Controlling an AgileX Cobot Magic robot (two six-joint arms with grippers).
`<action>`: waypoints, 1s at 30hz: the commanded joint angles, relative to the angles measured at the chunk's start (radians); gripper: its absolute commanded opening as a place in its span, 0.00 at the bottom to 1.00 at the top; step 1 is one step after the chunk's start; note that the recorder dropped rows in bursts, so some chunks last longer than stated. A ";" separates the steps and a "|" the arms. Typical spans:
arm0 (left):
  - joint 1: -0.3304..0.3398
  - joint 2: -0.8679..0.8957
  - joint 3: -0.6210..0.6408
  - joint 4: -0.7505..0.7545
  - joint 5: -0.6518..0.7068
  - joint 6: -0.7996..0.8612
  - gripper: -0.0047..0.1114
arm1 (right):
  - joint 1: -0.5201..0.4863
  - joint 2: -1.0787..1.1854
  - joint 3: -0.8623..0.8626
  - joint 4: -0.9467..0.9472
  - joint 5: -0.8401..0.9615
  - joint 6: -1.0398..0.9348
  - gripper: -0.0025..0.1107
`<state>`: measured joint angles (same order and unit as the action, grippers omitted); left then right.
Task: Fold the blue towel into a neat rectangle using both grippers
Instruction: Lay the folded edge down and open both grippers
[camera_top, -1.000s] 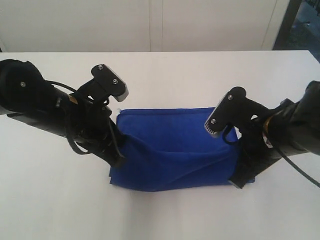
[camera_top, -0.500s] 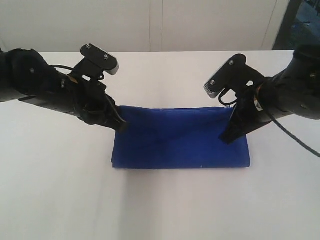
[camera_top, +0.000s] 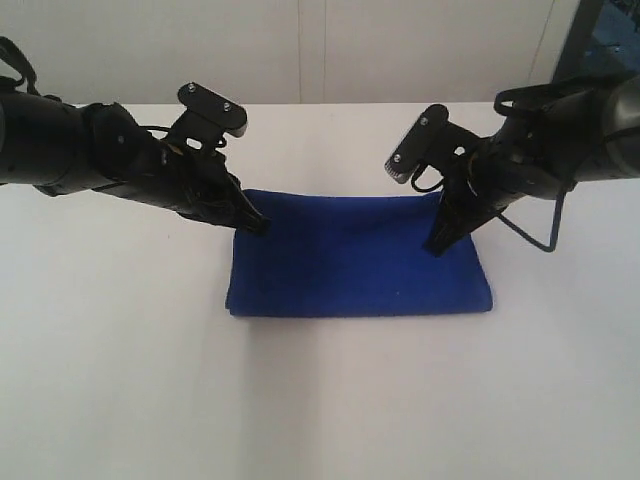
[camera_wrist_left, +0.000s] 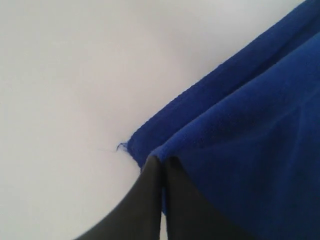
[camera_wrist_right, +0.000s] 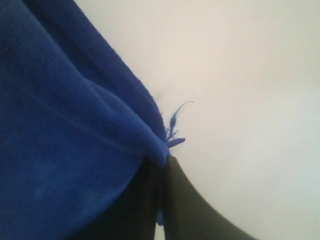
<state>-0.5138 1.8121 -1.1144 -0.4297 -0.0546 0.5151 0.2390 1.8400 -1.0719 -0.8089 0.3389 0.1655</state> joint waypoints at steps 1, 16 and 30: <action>0.004 0.002 -0.005 -0.008 -0.040 0.007 0.04 | -0.020 0.002 -0.025 -0.008 -0.032 -0.004 0.02; 0.004 0.056 -0.005 -0.008 -0.095 0.007 0.04 | -0.020 0.078 -0.025 -0.038 -0.108 -0.004 0.02; 0.006 0.065 -0.005 -0.008 -0.099 0.061 0.49 | -0.020 0.078 -0.074 -0.050 -0.088 0.025 0.38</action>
<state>-0.5138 1.8773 -1.1167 -0.4297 -0.1537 0.5591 0.2262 1.9199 -1.1322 -0.8513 0.2457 0.1692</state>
